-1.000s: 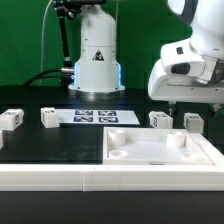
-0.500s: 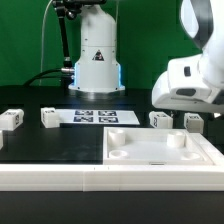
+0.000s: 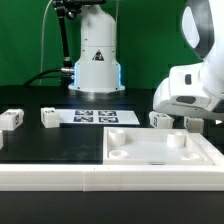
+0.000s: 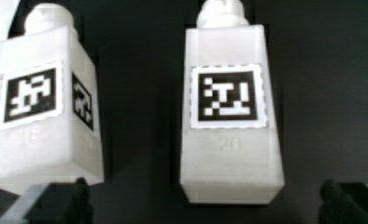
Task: Assemble one leg
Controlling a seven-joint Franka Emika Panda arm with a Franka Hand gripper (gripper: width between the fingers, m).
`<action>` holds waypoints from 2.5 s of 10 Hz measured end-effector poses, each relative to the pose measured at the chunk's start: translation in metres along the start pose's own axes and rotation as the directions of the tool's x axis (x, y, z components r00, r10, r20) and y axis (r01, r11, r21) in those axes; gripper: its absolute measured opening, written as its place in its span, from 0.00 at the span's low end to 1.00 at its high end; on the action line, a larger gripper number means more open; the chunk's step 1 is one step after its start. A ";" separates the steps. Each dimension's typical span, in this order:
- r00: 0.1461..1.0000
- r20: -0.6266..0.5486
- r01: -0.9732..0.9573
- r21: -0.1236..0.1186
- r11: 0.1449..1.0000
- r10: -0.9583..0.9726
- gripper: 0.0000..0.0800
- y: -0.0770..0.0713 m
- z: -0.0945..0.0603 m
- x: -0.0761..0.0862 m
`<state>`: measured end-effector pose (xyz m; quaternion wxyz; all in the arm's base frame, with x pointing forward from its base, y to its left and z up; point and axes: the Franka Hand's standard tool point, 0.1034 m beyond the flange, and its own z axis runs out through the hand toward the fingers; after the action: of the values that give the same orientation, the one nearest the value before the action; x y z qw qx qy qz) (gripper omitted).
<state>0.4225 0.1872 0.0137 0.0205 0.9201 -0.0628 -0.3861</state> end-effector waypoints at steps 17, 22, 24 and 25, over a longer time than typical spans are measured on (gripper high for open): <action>1.000 0.011 0.028 -0.021 0.999 -0.028 0.36 0.006 0.011 -0.010; 0.998 -0.034 0.051 -0.023 0.998 -0.052 0.36 0.005 -0.045 -0.036; 0.997 -0.051 0.052 -0.019 0.998 -0.053 0.36 0.004 -0.045 -0.034; 0.988 -0.147 0.058 0.001 0.998 -0.057 0.36 -0.001 -0.050 -0.025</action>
Offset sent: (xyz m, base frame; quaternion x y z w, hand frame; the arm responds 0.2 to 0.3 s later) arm -0.0250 -0.0030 -0.0115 -0.0032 -0.0027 -0.0003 1.0000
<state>0.4404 0.1907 0.0663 0.0113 0.9475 -0.0356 -0.3176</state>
